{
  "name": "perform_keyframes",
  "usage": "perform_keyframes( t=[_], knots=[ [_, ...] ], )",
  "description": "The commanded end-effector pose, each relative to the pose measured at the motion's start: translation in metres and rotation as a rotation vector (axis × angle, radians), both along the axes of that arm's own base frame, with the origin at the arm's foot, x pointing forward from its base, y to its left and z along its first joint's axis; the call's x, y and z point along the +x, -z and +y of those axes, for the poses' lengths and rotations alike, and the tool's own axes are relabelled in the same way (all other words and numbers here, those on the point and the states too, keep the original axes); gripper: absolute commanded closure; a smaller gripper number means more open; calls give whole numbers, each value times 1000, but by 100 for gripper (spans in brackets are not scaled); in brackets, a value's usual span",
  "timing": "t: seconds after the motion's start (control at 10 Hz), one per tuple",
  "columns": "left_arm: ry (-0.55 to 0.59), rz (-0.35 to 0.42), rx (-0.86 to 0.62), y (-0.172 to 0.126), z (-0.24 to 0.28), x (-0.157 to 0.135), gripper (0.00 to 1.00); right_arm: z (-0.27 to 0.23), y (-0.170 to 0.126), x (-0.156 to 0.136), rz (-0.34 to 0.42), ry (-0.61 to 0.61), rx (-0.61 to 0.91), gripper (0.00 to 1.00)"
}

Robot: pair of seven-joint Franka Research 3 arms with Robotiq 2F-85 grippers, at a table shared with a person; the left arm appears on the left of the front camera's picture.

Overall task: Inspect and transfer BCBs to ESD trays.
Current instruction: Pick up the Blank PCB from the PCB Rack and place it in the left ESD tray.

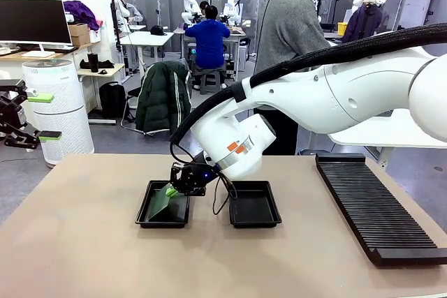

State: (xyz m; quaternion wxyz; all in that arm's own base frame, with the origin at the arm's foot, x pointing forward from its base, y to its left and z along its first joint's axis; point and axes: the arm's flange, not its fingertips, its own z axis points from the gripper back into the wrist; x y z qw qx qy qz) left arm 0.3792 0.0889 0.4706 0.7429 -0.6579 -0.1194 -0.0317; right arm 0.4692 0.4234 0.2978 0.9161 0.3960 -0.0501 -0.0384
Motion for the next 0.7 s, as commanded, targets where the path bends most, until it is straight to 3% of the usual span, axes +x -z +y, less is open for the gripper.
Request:
perform_keyframes(
  t=[0.0, 0.6],
  knots=[
    [0, -1, -4, 0, 1, 0, 0, 3, -5, 1, 8, 3, -21, 79],
    [0, -1, -4, 0, 1, 0, 0, 16, -29, 10, 44, -16, -127, 22]
  ],
)
